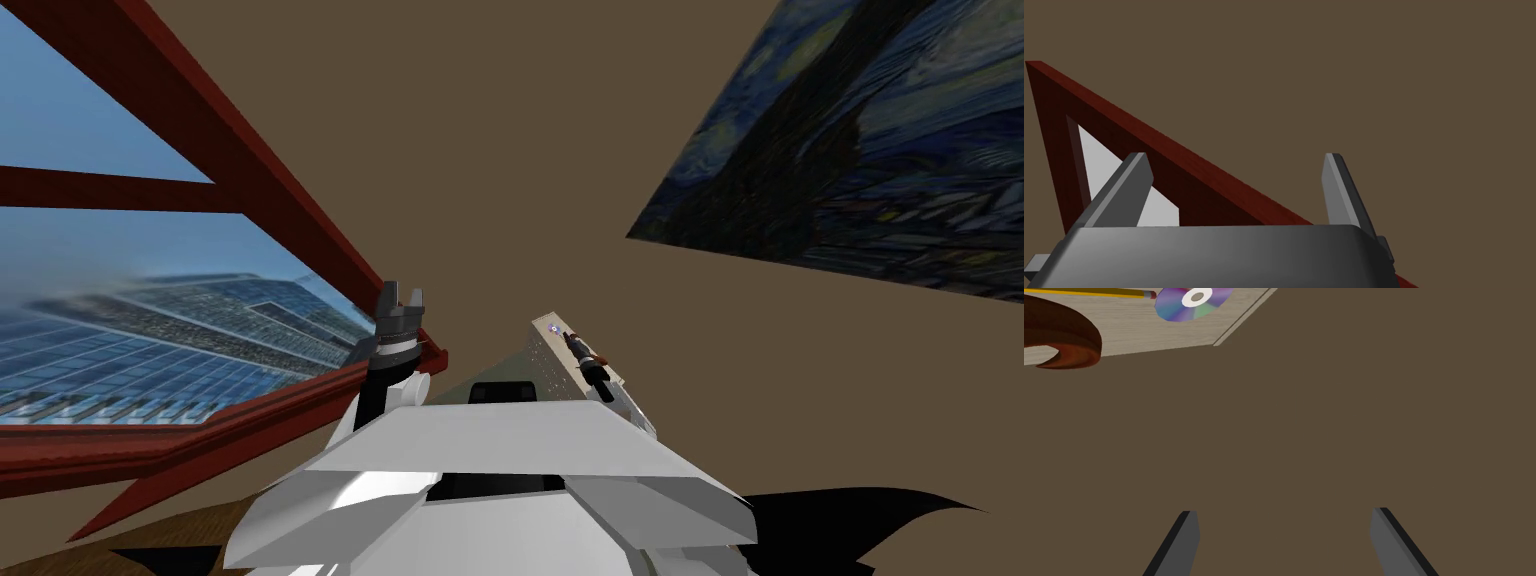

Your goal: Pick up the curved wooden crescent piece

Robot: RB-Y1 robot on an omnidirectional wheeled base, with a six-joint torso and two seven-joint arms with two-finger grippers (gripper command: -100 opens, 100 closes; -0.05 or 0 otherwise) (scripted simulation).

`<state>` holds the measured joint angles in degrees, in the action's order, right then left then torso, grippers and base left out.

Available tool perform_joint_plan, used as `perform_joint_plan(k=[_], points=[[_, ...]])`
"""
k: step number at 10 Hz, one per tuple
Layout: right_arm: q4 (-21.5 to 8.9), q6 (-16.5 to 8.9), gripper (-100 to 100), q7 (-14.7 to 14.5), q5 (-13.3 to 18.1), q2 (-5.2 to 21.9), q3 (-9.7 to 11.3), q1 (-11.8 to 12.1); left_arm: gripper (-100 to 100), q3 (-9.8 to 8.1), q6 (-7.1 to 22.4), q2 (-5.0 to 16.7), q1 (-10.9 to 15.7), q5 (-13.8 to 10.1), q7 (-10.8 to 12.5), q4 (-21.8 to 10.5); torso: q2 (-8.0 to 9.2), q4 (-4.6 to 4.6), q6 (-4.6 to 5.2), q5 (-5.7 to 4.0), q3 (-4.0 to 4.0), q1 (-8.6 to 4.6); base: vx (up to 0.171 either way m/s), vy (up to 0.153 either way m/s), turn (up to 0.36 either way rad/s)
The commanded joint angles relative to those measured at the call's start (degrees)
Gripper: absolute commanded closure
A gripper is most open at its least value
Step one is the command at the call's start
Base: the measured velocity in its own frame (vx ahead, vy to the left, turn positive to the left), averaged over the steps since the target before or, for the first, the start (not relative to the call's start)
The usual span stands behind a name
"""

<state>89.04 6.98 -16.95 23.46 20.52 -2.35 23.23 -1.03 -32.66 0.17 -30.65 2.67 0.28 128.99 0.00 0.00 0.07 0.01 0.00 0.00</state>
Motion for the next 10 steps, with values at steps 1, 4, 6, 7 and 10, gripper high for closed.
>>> perform_joint_plan(k=[1, 4, 6, 7, 10], points=[[-2.86, -0.72, -100, -0.85, 2.32, 1.10, -0.28, -0.30, 0, 0.00, 0.00, 0.00, 0.00, 0.00, 0.00, 0.00, 0.00, 0.00, 0.00, 0.00, 0.00, 0.00, 0.004, 0.018, 0.183], [-6.18, -1.48, -100, -1.67, 4.38, 1.98, -0.44, -0.58, 0, 0.00, 0.00, 0.00, 0.00, 0.00, 0.00, 0.00, 0.00, 0.00, 0.01, 0.00, 0.00, -0.02, 0.001, 0.009, 0.123], [-7.75, -1.48, -100, -1.67, 4.38, 1.98, -0.44, -0.58, 0, 0.00, 0.00, 0.00, 0.00, 0.00, 0.00, 0.00, -0.01, 0.00, 0.00, 0.00, -0.01, 0.00, 0.001, 0.005, 0.071], [-10.17, -2.20, -100, -2.47, 6.43, 2.84, -0.66, -0.83, 0, 0.00, 0.00, 0.00, 0.00, 0.00, 0.00, 0.00, 0.00, 0.00, 0.01, -0.01, 0.00, -0.02, 0.003, 0.014, 0.196], [-16.49, -3.48, -100, -4.05, 10.45, 4.55, -1.22, -1.24, 0, 0.00, 0.00, 0.00, 0.00, 0.00, 0.00, 0.00, -0.04, -0.01, 0.00, 0.01, -0.02, 0.00, 0.012, 0.019, 0.241]])
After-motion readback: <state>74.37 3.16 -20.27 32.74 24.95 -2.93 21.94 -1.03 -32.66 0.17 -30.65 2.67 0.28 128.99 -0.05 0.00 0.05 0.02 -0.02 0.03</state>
